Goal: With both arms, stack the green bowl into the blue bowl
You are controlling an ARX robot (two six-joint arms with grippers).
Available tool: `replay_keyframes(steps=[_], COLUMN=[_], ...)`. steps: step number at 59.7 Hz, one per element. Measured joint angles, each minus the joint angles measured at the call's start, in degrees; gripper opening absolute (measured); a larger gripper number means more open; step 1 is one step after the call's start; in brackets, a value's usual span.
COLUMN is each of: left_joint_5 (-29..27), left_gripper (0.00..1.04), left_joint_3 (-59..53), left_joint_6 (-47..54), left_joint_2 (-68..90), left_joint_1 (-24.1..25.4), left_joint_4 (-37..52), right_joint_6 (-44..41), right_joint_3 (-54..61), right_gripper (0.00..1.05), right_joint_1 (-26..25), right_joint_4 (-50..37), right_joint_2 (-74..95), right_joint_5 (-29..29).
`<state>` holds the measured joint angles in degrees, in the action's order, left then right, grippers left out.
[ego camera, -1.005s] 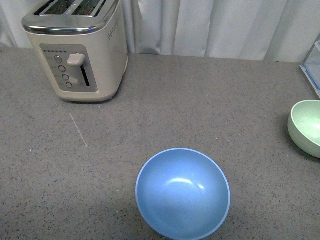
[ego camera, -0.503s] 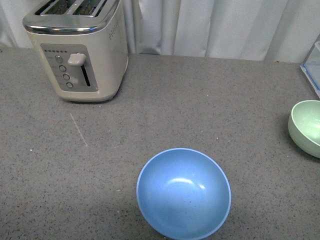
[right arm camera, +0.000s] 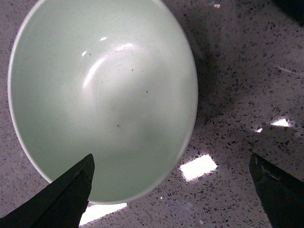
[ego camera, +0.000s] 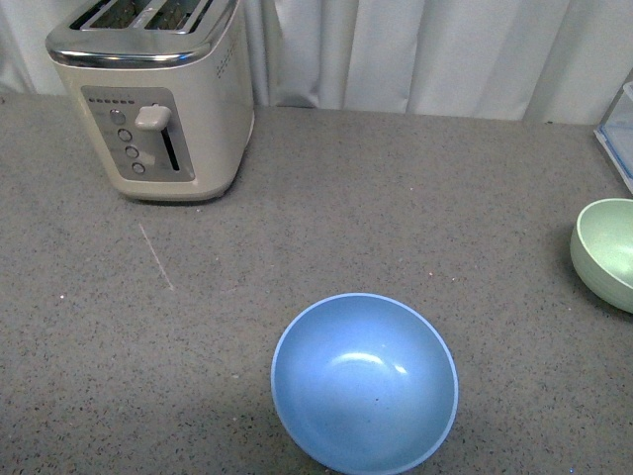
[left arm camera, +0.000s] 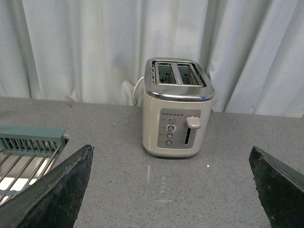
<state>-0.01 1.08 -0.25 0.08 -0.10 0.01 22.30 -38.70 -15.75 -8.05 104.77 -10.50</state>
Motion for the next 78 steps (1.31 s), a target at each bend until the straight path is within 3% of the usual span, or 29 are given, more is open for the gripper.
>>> replay_keyframes(steps=[58, 78], left_joint_5=[0.0, 0.0], left_gripper=[0.98, 0.98], left_joint_3=[0.0, 0.0], left_joint_6=[0.0, 0.0], left_joint_2=[0.0, 0.0], left_joint_1=[0.0, 0.0], left_joint_4=[0.0, 0.0], right_joint_6=[-1.0, 1.2], right_joint_3=[-6.7, -5.1], right_gripper=[0.95, 0.45], right_joint_1=[-1.7, -1.1], right_joint_4=[-5.5, -7.2], right_joint_2=[12.3, 12.5], right_joint_5=[0.2, 0.0])
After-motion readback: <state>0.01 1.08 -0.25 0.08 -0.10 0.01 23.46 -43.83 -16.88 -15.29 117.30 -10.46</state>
